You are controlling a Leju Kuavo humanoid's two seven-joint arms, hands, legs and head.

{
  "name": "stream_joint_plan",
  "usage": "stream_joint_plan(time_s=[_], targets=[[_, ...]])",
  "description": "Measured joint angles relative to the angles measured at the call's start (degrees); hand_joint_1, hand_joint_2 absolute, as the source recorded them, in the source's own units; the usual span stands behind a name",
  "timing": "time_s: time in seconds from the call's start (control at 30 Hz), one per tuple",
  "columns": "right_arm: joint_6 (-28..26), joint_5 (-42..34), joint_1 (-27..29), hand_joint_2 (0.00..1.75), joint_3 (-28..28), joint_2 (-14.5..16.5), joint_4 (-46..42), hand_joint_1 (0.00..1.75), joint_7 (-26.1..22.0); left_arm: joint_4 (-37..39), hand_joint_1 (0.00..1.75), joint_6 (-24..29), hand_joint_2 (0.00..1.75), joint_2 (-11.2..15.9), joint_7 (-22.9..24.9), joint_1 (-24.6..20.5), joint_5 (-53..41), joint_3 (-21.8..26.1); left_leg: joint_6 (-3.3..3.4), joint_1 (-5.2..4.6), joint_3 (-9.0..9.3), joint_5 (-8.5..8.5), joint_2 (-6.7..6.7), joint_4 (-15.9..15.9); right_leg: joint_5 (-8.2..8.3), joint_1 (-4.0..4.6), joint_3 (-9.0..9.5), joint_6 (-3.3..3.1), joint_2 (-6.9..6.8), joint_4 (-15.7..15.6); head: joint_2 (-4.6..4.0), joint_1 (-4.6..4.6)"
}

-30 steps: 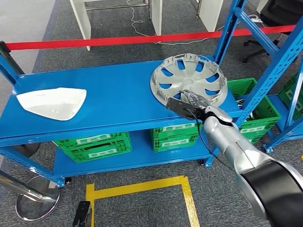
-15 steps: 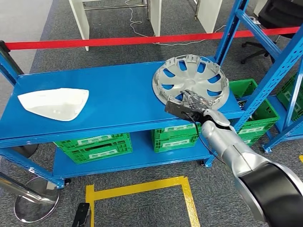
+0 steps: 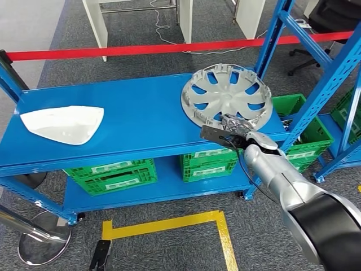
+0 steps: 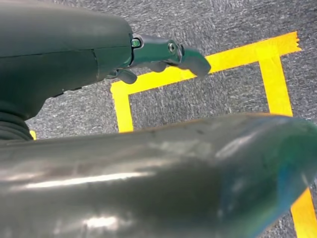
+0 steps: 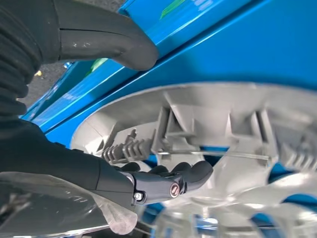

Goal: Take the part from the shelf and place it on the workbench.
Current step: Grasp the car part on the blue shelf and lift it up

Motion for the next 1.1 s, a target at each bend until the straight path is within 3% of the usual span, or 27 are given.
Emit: stream_joint_plan(time_s=[0.07,0.17,0.2,0.23,0.27,0.33,0.37,0.4,0.53,0.6,0.67,0.7,0.73,0.77,0.83,0.9,1.0,1.07,1.1], targets=[[0.48,0.51,-0.19,1.75,0.14,-0.05,0.05,0.00,0.57,0.00,0.00,-0.02,0.00,0.15,0.03,-0.07,-0.03,-0.01,-0.59,0.08,-1.12,-1.99,0.03,2.84,0.09,-0.26,0.28,-0.64,-0.13,-0.17,0.00,-0.26],[0.93,1.13,-0.19,1.75,0.37,-0.16,0.31,0.00,1.25,0.00,0.00,-0.08,0.00,0.26,0.04,0.03,-0.06,-0.01,-1.26,0.34,-5.80,-6.92,0.08,13.56,0.07,-0.31,0.33,-1.06,-0.25,-0.18,0.00,-0.51],[1.02,1.39,-0.12,1.75,0.43,-0.19,0.42,0.00,1.46,0.00,0.00,-0.10,0.00,0.27,0.05,0.10,-0.08,-0.01,-1.33,0.39,-6.70,-7.28,0.09,15.66,0.08,-0.31,0.33,-1.07,-0.23,-0.18,0.00,-0.53],[1.08,1.79,-0.07,1.75,0.53,-0.22,0.51,0.00,1.76,0.00,0.00,-0.11,0.00,0.28,0.05,0.13,-0.12,-0.01,-1.31,0.44,-6.61,-6.54,0.09,15.60,0.08,-0.31,0.37,-1.07,-0.20,-0.17,0.00,-0.53],[1.09,2.33,-0.04,1.75,0.67,-0.25,0.57,0.00,2.16,0.00,0.00,-0.13,0.00,0.28,0.05,0.13,-0.17,-0.02,-1.22,0.48,-5.48,-4.87,0.09,13.34,0.07,-0.31,0.45,-1.06,-0.16,-0.17,0.00,-0.52],[1.03,3.75,-0.09,1.75,1.12,-0.31,0.66,0.00,3.22,0.00,0.00,-0.13,0.00,0.28,0.07,0.04,-0.33,-0.02,-0.91,0.46,-1.67,-1.26,0.08,5.70,0.03,-0.22,0.59,-0.89,-0.11,-0.15,0.00,-0.51],[0.90,4.46,-0.12,1.75,1.42,-0.34,0.71,0.00,3.77,0.00,0.00,-0.14,0.00,0.27,0.09,-0.03,-0.44,-0.02,-0.71,0.40,-0.19,-0.45,0.07,2.58,0.05,-0.12,0.50,-0.67,-0.09,-0.09,0.00,-0.49],[0.63,5.12,-0.12,1.75,1.74,-0.38,0.75,0.00,4.35,0.00,0.00,-0.14,0.00,0.26,0.13,-0.09,-0.56,-0.02,-0.53,0.31,0.59,-0.26,0.05,0.75,0.11,-0.05,0.35,-0.37,-0.06,-0.08,0.00,-0.44],[-1.38,7.14,0.09,1.75,2.95,-0.60,0.84,0.00,6.21,0.00,0.00,0.47,0.00,0.01,0.28,-0.09,-0.83,-0.01,0.75,0.31,0.82,-0.22,0.08,-0.48,-0.21,-0.16,-0.49,0.94,-0.06,0.34,0.00,-0.36],[-2.45,7.77,0.23,1.75,3.52,-0.77,0.86,0.00,6.75,0.00,0.00,0.75,0.00,-0.31,0.28,-0.16,-0.91,0.00,1.41,0.47,0.94,0.09,0.14,-0.83,-2.93,-0.23,-2.79,1.32,-0.09,4.92,0.00,-0.18],[-2.96,8.18,0.58,1.75,3.97,-0.81,0.95,0.00,7.10,0.00,0.00,0.42,0.00,-0.46,0.28,-0.16,-0.96,-0.01,1.67,0.44,0.84,0.15,0.13,-0.81,-6.21,-0.23,-6.36,1.56,-0.10,12.68,0.00,-0.07],[-3.02,8.34,0.84,1.75,4.14,-0.81,1.02,0.00,7.23,0.00,0.00,0.30,0.00,-0.47,0.29,-0.13,-0.95,-0.01,1.70,0.42,0.83,0.15,0.10,-0.80,-6.81,-0.24,-7.65,1.64,-0.10,15.30,0.00,-0.07],[-3.13,8.51,1.04,1.75,4.32,-0.81,1.09,0.00,7.34,0.00,0.00,0.41,0.00,-0.47,0.30,-0.10,-0.94,0.00,1.71,0.42,0.82,0.14,0.06,-0.77,-6.36,-0.26,-8.04,1.67,-0.11,15.87,0.00,-0.05],[-3.39,8.68,1.13,1.75,4.48,-0.82,1.13,0.00,7.40,0.00,0.00,0.69,0.00,-0.51,0.31,-0.09,-0.93,0.01,1.65,0.43,0.85,0.11,0.04,-0.71,-4.83,-0.29,-7.25,1.67,-0.13,13.99,0.00,-0.06],[-4.22,9.12,1.11,1.75,4.79,-0.83,1.15,0.00,7.45,0.00,0.00,1.47,0.00,-0.76,0.32,-0.10,-0.93,0.01,1.34,0.34,0.82,-0.10,0.01,-0.48,-1.12,-0.35,-3.58,1.60,-0.20,6.34,0.00,-0.07],[-4.95,9.73,1.14,1.75,5.05,-0.84,1.17,0.00,7.48,0.00,0.00,1.88,0.00,-1.10,0.32,-0.09,-0.94,0.01,0.82,0.11,0.59,-0.25,0.00,-0.16,0.30,-0.28,-0.79,1.27,-0.13,0.98,0.00,-0.09],[-5.48,10.40,1.24,1.75,5.48,-0.85,1.19,0.00,7.52,0.00,0.00,1.92,0.00,-1.33,0.41,0.00,-0.94,0.01,0.04,0.12,0.38,-0.24,0.02,-0.10,0.24,-0.16,-0.32,0.37,-0.04,0.11,0.00,-0.08],[-5.59,10.51,1.19,1.75,5.75,-0.85,1.19,0.02,7.53,0.00,0.00,1.91,0.00,-1.38,0.45,0.00,-0.95,0.01,-0.59,0.24,-0.30,-1.62,0.05,1.65,0.35,-0.32,-0.15,-0.27,-0.14,-0.04,0.00,-0.21],[-5.61,10.53,1.18,1.75,5.87,-0.86,1.20,0.34,7.52,0.00,0.00,1.91,0.00,-1.39,0.45,0.00,-0.95,0.01,-0.90,0.31,-1.33,-3.09,0.07,4.07,0.37,-0.41,-0.07,-0.52,-0.22,-0.09,0.00,-0.26]])
